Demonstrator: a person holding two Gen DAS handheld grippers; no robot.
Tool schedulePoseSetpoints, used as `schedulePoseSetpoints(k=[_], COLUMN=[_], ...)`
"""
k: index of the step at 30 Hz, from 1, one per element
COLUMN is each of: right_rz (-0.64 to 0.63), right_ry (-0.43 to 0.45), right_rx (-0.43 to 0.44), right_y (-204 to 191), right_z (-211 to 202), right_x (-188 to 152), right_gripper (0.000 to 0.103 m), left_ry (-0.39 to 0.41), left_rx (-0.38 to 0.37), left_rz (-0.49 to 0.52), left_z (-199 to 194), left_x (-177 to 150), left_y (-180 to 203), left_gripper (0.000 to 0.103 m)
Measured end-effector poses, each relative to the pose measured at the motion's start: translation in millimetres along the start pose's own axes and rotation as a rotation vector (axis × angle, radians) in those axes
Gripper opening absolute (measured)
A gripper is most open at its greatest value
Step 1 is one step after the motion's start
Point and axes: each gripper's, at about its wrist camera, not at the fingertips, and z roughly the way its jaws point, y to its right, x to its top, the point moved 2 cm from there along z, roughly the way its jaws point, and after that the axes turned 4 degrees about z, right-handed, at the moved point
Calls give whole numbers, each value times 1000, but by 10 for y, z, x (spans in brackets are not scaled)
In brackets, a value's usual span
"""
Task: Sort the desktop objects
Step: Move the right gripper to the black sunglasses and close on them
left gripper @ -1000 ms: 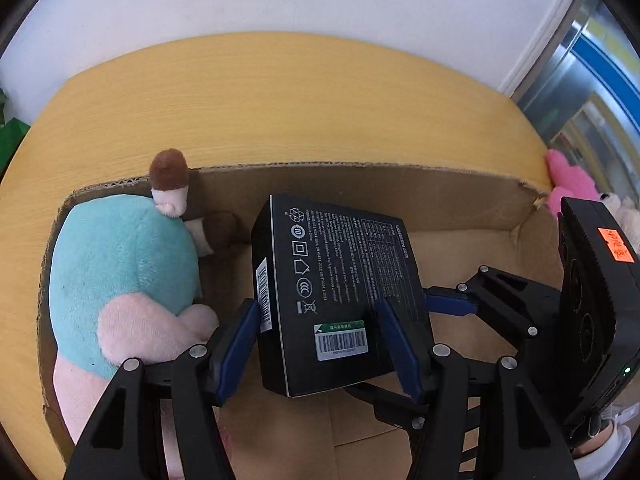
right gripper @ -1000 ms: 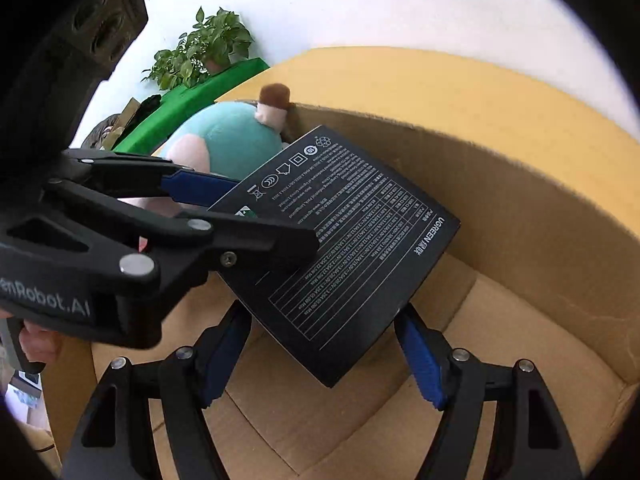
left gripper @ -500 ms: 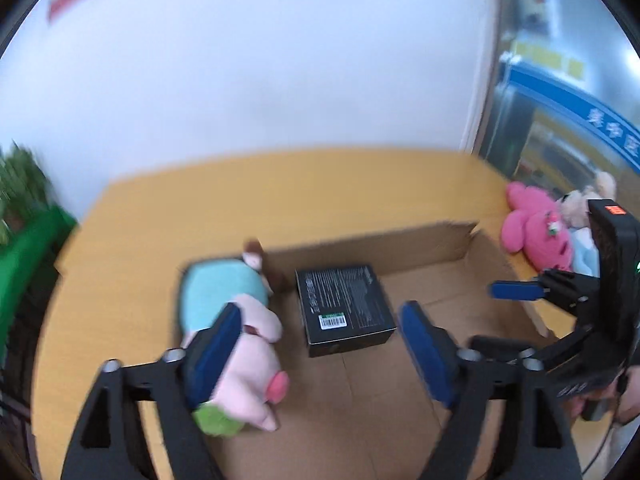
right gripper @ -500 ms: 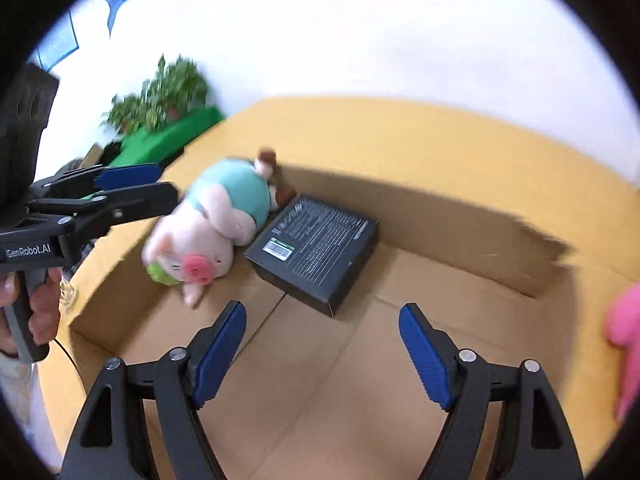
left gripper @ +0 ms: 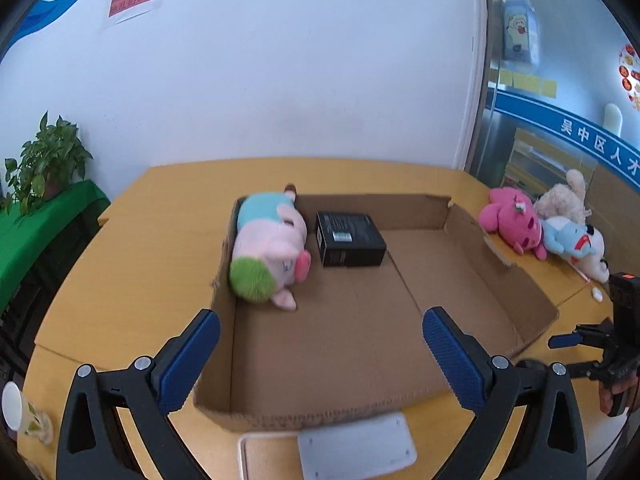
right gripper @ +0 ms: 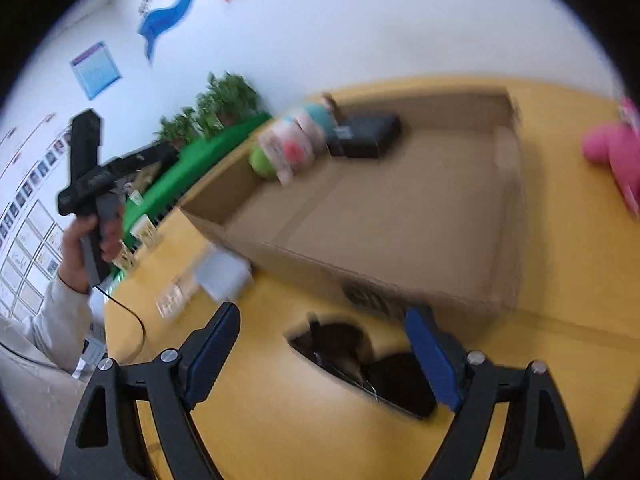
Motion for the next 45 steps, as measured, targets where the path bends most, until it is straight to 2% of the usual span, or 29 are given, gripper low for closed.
schedulePoseSetpoints(k=[2,6,8,11,14,16,18,20,23,25,28,31,35,37,39,45], right_rz=[49,117,115,49,33,-21,-112,-156,-165,-153,-148,-185,-254,-257,-232,-167], right_ry=[-16,38,-2,-38,-82,-130,-151,-132,-92,-89,-104,-119,-120,-120,-107,-58], right_rx=[-66,-29,-40,-49,6,40,65,57,-55,-50,-29,-53,-125,-132,-151,-139], right_y=[211,423,441,257,-12,-301,-595,-735,-723,-710,-739,-811,-934,-981,-1006,-1061], right_z=[47,11,152,239,290,324,279,232,248,314,472,584,651,653,652,612], right_x=[-133,-164,-176,-272,-403,-547,-690,-737,-656,-600,-574,-652,-787,-815,-835,-899], right_gripper=[85,85,85,87,87,87,87,87,87,87,87,86,70,62,62,61], left_ry=[-23,-48,-47,-59,-84,-100,-123,-157,-205,-243,-314,-398,-460,-498,-535,-521], left_rx=[-14,-16,-39,-65,-90,-118,-185,-260,-373,-441,-497,-538,-533,-553,-568,-546], left_rz=[6,1,-10,-13,-10,-1,-1,-20,-70,-107,-151,-238,-245,-251,-256,-227], left_z=[18,5,-17,-2,43,60,80,118,195,291,442,618,811,901,976,980], left_x=[-157,-298,-331,-370,-429,-481,-543,-599,-683,-746,-823,-896,-962,-1026,-1096,-1137], left_y=[51,87,108,184,264,335,423,511,642,736,858,937,1087,1178,1253,1359], left_gripper=[103,103,103,103,103,103,103,103,103,103,102,101,98,95,93,88])
